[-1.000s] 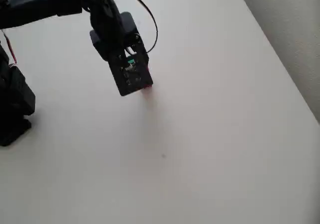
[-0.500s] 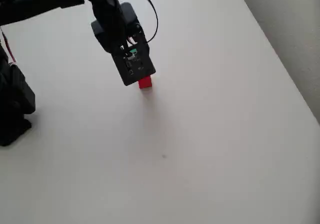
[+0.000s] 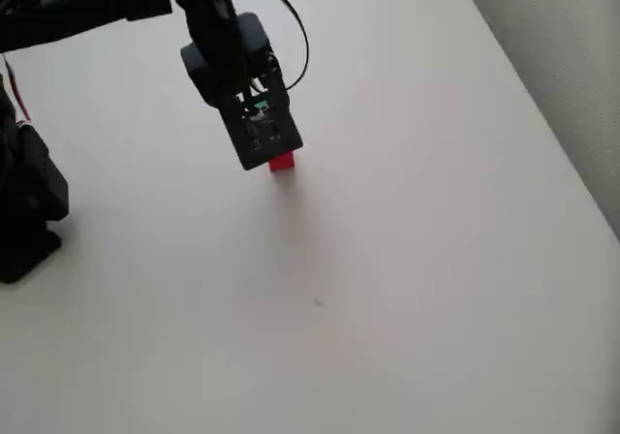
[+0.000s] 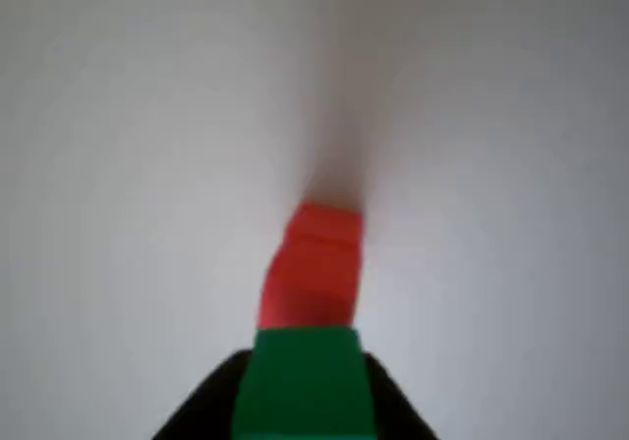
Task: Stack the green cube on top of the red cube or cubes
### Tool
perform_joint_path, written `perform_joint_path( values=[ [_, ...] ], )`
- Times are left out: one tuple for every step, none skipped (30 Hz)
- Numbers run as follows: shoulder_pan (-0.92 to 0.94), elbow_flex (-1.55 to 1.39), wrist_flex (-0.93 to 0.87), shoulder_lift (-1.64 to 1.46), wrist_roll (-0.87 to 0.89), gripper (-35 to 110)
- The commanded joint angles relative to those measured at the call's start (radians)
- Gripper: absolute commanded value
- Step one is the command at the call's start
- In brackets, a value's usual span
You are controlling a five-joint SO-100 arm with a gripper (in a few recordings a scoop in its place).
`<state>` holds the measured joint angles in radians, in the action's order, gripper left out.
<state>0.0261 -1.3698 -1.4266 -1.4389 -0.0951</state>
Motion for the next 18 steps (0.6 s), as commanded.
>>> perform_joint_path(
  values=[
    [-0.011,0.069,0.008,0.003,0.009,4],
    [-0.011,0.069,0.008,0.009,0.009,6],
    [-0.011,0.069,0.009,0.015,0.009,6],
    [-0.008,0.072,0.009,0.021,0.009,7],
    [-0.005,0.074,0.009,0.029,0.008,8],
    [0.0,0.078,0.009,0.035,0.006,9],
    [0.005,0.083,0.009,0.041,0.006,9],
    [0.009,0.087,0.009,0.048,0.006,9],
    [0.012,0.092,0.008,0.052,0.005,9],
    [0.015,0.097,0.005,0.055,0.005,10],
    [0.018,0.1,0.003,0.057,0.005,10],
    [0.018,0.103,0.003,0.057,0.005,10],
    [0.018,0.104,0.003,0.057,0.003,10],
    [0.018,0.106,0.003,0.057,0.003,10],
    [0.018,0.109,0.002,0.057,0.003,10],
    [0.018,0.11,0.002,0.057,0.002,10],
    [0.018,0.112,0.0,0.057,0.002,10],
    [0.018,0.112,-0.002,0.057,0.002,10]
  ],
)
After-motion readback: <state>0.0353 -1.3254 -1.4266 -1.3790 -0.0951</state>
